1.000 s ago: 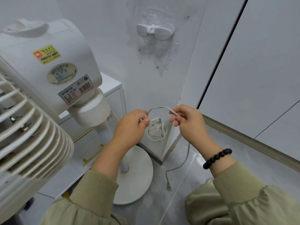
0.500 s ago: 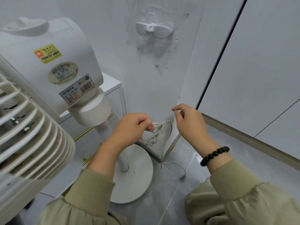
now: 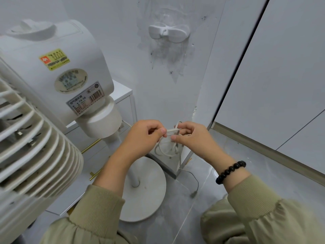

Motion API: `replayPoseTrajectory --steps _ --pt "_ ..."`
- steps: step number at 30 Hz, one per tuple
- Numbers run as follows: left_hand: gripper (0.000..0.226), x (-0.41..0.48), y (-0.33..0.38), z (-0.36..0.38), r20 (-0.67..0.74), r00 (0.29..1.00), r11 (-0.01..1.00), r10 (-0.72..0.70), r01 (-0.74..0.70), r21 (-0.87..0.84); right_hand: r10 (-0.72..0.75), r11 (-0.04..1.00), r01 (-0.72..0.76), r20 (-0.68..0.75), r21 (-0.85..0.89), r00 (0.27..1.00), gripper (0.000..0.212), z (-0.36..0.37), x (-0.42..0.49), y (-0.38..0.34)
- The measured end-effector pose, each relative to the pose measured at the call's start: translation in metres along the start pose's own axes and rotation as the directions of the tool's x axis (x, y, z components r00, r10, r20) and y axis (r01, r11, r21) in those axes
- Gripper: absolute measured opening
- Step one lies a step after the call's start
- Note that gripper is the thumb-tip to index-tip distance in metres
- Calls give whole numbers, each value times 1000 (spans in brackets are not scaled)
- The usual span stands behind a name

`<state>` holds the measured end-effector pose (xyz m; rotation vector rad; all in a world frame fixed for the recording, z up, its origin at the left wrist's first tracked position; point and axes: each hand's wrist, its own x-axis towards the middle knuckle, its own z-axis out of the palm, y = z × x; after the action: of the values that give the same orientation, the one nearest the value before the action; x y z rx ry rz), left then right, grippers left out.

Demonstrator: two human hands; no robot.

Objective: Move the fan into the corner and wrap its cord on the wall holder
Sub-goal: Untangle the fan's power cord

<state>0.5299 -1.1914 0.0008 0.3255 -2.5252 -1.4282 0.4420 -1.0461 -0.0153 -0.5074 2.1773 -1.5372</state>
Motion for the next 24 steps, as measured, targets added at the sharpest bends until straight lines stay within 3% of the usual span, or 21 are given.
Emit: replayPoseTrajectory --steps 2,5,9,12,15,18,24 --pt "18 -1 1 0 -6 1000 999 -6 6 -35 -52 994 47 -46 -103 998 17 3 0 1" --pt "14 0 0 1 -66 998 1000 -10 9 -28 -119 949 118 15 -294 993 4 4 -3 1" --pt "14 4 -3 7 -181 983 993 -19 40 115 -90 868 167 181 -467 979 20 -3 -6 -5" --pt "14 4 -3 8 -174 985 980 10 25 197 -123 813 227 222 -536 967 31 -8 -8 -7" --pt "18 4 -4 9 -102 994 963 -37 63 262 -193 757 262 178 -598 965 39 -12 -8 -10" --pt "25 4 -5 8 -32 994 963 -103 107 247 -249 666 271 136 -695 959 32 -15 -5 -10" --pt "26 4 -7 6 -46 986 980 -159 163 115 -350 740 226 -75 -634 934 13 -16 -9 -12"
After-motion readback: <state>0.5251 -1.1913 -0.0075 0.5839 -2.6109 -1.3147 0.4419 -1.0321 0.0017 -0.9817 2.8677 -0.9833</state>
